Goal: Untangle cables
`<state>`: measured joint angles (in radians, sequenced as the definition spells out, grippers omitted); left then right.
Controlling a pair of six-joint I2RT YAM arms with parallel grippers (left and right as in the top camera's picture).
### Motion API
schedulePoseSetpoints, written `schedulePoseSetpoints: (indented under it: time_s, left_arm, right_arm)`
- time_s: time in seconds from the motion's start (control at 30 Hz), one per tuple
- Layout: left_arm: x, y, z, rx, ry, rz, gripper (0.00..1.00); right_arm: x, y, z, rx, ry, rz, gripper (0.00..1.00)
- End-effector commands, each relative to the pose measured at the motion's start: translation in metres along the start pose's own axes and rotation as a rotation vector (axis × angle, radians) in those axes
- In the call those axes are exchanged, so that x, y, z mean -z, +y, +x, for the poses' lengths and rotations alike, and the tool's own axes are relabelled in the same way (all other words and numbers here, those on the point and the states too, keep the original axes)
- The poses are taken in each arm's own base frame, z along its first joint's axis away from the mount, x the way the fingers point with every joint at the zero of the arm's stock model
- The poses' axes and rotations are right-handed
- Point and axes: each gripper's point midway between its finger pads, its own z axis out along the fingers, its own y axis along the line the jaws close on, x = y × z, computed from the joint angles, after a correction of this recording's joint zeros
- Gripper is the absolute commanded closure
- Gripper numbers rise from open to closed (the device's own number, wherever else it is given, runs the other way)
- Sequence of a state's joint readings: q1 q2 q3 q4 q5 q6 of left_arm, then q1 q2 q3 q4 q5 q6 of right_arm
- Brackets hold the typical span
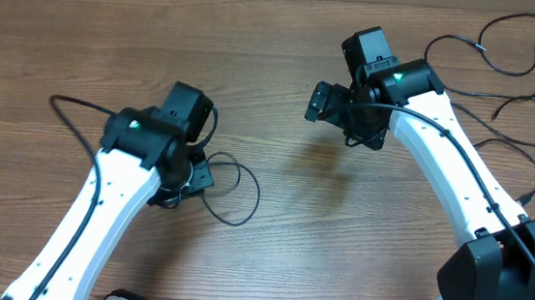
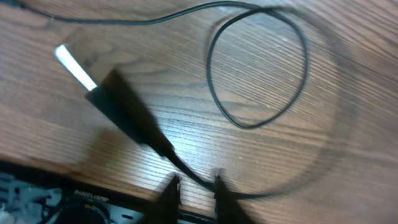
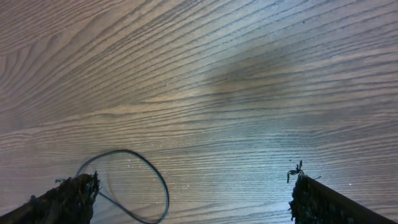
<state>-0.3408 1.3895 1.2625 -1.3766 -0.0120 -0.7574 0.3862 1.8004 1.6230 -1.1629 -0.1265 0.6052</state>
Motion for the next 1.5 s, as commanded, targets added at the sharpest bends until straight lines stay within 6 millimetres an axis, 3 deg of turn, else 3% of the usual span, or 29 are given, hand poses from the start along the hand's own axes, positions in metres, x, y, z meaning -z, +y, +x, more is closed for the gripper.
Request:
schedulePoseSetpoints:
  time_s: [0.0,0.2,0.33,0.6,0.73,0.87,0.9,1.07,1.17,1.47]
  left_arm:
    - [-0.013,-0.005,0.001,-0.012,0.045,-0.020,0.64]
    - [-0.016,-0.035,0.008,-0.177,0.115,0.129,0.52]
    - [-0.006,-0.042,0.003,-0.196,0.093,0.159,0.48]
    - [0.044,-0.051,-0.018,-0.177,-0.015,0.237,0.46]
    - [0.066,-0.043,-0.036,-0.121,-0.067,0.263,0.43]
    - [0.068,-0.027,-0.052,-0.057,-0.097,0.241,0.35]
    - [0.067,-0.022,-0.055,-0.041,-0.098,0.230,0.00]
    - [0.065,0.003,-0.066,0.024,-0.121,0.158,0.00]
    - [0.065,0.010,-0.070,0.049,-0.125,0.151,0.00]
    - [0.064,0.021,-0.077,0.074,-0.145,0.114,0.01]
  right_arm:
    - [-0.001,0.001,0.001,0.008,0.006,-0.006,0.00]
    - [-0.001,0.001,0.002,0.011,0.008,-0.005,0.00]
    - [-0.005,0.002,0.006,0.021,0.017,0.000,0.00]
    - [-0.025,0.007,0.034,0.054,0.090,-0.013,0.00]
    - [-0.039,0.021,0.056,0.093,0.142,-0.063,0.00]
    - [-0.058,0.032,0.078,0.156,0.154,-0.075,0.01]
    - [-0.064,0.036,0.085,0.173,0.156,-0.080,0.02]
    - [-0.086,0.048,0.106,0.193,0.129,-0.090,0.16]
    - [-0.100,0.048,0.114,0.176,0.102,-0.065,0.27]
    - [-0.123,0.056,0.133,0.215,0.118,-0.064,0.45]
